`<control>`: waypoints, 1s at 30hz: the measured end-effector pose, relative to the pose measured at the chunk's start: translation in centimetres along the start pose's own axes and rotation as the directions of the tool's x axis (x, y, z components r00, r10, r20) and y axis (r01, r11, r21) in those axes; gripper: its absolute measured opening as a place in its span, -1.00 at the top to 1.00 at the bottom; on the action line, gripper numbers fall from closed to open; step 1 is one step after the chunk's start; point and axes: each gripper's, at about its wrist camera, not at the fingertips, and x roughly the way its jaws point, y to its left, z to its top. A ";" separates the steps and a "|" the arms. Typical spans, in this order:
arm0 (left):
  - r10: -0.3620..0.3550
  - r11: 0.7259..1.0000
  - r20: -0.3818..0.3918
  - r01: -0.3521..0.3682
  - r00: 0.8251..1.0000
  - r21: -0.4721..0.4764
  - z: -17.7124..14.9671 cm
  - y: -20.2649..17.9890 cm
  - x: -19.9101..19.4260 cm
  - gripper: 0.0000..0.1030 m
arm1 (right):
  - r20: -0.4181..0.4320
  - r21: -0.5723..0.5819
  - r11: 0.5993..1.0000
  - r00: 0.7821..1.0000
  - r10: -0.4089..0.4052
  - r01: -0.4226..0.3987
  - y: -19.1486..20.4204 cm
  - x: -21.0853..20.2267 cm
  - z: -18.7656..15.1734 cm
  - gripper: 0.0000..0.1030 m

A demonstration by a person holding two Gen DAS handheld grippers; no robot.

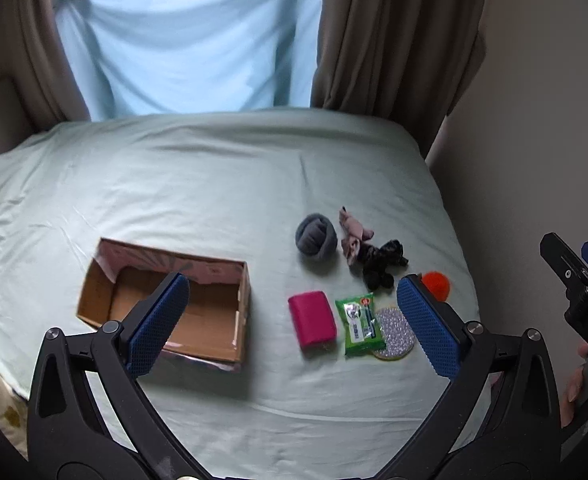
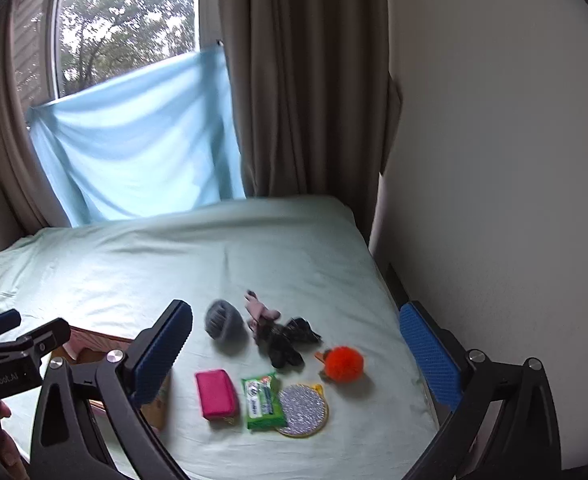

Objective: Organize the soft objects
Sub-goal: 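Grasp the pink pouch with the left tool while the right tool grasps the orange pompom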

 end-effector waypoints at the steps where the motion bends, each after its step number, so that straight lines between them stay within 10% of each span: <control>1: -0.006 1.000 -0.023 0.006 1.000 -0.010 -0.5 -0.4 1.5 -0.99 | -0.022 0.006 1.000 1.000 -0.005 0.005 -0.8 1.6 -0.7 -1.00; 9: 0.009 0.999 -0.179 -0.015 0.984 -0.035 -4.9 -2.6 14.1 -0.99 | -0.142 0.032 0.998 0.988 -0.052 0.057 -5.3 12.3 -5.9 -1.00; 17: 0.051 0.997 -0.371 -0.072 0.927 -0.043 -8.7 -2.7 26.1 -0.99 | -0.234 0.049 0.997 0.971 -0.050 0.063 -7.1 22.2 -11.4 -1.00; 30: 0.095 0.994 -0.499 -0.113 0.861 -0.007 -13.6 -3.8 35.6 -0.99 | -0.305 0.046 0.995 0.949 -0.073 0.091 -8.5 31.6 -15.7 -0.99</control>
